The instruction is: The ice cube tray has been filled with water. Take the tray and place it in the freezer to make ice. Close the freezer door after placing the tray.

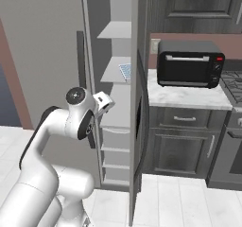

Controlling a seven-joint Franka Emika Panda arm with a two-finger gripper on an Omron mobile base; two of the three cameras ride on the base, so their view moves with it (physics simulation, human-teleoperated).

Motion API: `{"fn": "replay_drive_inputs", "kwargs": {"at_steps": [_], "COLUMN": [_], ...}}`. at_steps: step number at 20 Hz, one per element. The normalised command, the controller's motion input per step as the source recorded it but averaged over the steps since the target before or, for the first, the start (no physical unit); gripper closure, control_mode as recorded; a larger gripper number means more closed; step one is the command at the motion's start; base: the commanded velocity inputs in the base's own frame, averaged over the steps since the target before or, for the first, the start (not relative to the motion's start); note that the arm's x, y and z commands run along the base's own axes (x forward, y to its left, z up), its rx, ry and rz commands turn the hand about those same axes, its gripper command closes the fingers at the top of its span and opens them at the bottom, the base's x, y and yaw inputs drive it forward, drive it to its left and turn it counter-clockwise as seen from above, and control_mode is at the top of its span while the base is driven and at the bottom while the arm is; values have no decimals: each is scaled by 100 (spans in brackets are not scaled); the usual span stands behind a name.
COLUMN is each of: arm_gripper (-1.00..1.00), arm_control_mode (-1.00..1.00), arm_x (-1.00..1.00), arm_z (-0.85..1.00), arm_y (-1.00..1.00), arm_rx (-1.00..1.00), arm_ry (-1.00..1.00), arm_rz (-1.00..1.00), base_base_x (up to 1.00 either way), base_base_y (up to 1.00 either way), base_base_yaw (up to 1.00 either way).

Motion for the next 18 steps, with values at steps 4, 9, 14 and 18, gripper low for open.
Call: {"fn": "replay_drive_inputs", "kwargs": {"at_steps": [4,9,14,18], "arm_gripper": [-100,-100,-100,-100], "arm_control_mode": [-100,-100,-100,-100], "arm_x": [0,0,0,1], "arm_z": [0,-1,-11,-6], "arm_y": [0,0,0,0], "arm_rx": [0,0,0,0], "arm_ry": [0,-5,-7,-13], "arm_rz": [0,0,0,-1], "base_base_x": [0,0,0,0], "base_base_y": [0,0,0,0], "base_base_yaw": [0,0,0,0]}}
